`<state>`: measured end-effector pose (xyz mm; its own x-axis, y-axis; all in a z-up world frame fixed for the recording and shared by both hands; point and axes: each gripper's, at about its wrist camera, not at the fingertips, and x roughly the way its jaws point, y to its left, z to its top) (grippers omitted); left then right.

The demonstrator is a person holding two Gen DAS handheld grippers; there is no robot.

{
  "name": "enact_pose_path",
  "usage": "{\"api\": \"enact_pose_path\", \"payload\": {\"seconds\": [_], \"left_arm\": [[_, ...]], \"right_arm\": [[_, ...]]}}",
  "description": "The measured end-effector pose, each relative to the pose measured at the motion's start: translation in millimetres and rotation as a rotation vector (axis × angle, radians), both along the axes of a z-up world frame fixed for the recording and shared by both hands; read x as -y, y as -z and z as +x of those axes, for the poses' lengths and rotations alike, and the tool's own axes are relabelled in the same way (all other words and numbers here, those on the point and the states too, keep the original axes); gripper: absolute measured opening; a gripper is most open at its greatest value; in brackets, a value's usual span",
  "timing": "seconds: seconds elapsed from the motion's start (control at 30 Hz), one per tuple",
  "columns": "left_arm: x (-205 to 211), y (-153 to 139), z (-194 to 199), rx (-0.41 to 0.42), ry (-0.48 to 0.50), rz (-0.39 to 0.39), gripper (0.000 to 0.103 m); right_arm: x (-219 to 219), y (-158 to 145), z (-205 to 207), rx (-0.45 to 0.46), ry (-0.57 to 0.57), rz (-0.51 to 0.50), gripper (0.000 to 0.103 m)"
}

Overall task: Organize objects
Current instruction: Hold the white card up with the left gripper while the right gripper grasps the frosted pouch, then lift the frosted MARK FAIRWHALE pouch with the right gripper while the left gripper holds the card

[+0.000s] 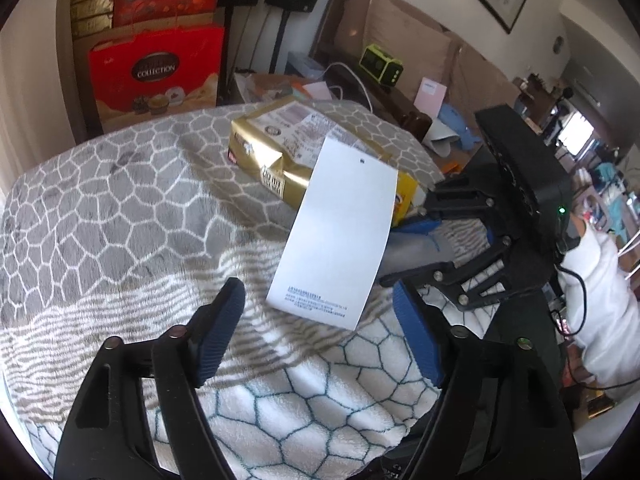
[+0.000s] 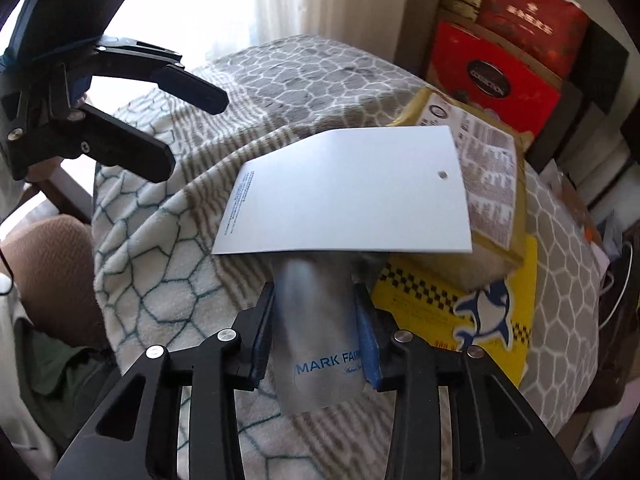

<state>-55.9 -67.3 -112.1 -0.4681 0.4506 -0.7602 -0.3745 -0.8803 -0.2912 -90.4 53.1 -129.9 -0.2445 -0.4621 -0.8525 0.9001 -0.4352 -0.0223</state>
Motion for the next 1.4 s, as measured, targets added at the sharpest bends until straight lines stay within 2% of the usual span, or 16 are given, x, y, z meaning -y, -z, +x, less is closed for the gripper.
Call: {"api": "enact_pose_path", "payload": {"seconds": [0.13, 0.3, 0.33, 0.4, 0.53, 0.63, 0.7, 0.9, 0.97, 1.03, 1.1, 1.13, 1.2, 1.23, 1.3, 1.4], "left_arm": [[-2.7, -1.7, -5.3, 0.001, -0.012, 0.008, 0.076], [-18.7, 4.4, -14.5, 0.03, -0.004, -0.029, 0.08], [-27.7, 6.9, -16.9, 0.03, 0.01, -0.068, 0.082], [-43.3, 9.0, -17.7, 0.002, 0.037, -0.138, 0.092], [-75.9, 9.6, -11.1, -0.067, 0.166, -0.244, 0.092], [-96.3, 14.4, -8.7, -0.126, 0.211, -0.346, 0.094], [-105.3, 19.4, -12.5, -0.138, 0.219, -0.379, 0.095], [-102.4, 28.5, -33.3, -0.105, 0.158, -0.348, 0.094], [-97.3, 30.6, -39.8, -0.083, 0.138, -0.304, 0.094], [-92.0, 30.9, -44.1, -0.062, 0.119, -0.266, 0.088], [-88.4, 31.9, -47.0, -0.047, 0.092, -0.263, 0.065], [-85.4, 32.4, -48.3, -0.041, 0.078, -0.255, 0.061], [-77.0, 30.8, -49.7, -0.036, 0.046, -0.229, 0.047], [-73.6, 29.5, -50.2, -0.031, 0.037, -0.216, 0.044], [-65.3, 27.0, -50.3, -0.011, 0.024, -0.177, 0.029], [-59.1, 25.1, -48.9, 0.011, 0.019, -0.143, 0.022]], "right_arm": [[-16.8, -7.8, 4.0, -0.009, 0.045, -0.042, 0.037], [-45.8, -14.0, 13.7, -0.039, 0.156, -0.053, 0.037], [-51.1, -15.0, 15.5, -0.043, 0.179, -0.056, 0.037], [-63.8, -17.6, 20.2, -0.041, 0.231, -0.069, 0.037], [-84.8, -20.3, 30.6, -0.065, 0.343, -0.058, 0.037], [-100.9, -25.6, 33.6, -0.07, 0.424, -0.069, 0.037], [-108.8, -29.0, 32.6, -0.055, 0.474, -0.081, 0.037], [-120.9, -35.4, 33.1, -0.045, 0.532, -0.085, 0.038], [-124.2, -38.4, 33.7, -0.045, 0.541, -0.099, 0.038], [-123.9, -40.3, 38.2, -0.048, 0.541, -0.112, 0.038], [-123.0, -42.1, 38.9, -0.043, 0.533, -0.128, 0.038], [-123.4, -43.0, 38.5, -0.034, 0.527, -0.14, 0.038], [-124.7, -44.7, 37.6, -0.03, 0.527, -0.148, 0.038], [-125.0, -45.1, 38.0, -0.033, 0.528, -0.145, 0.038], [-126.1, -46.5, 38.9, -0.033, 0.527, -0.143, 0.038], [-129.7, -48.7, 41.5, -0.031, 0.526, -0.152, 0.038]]}}
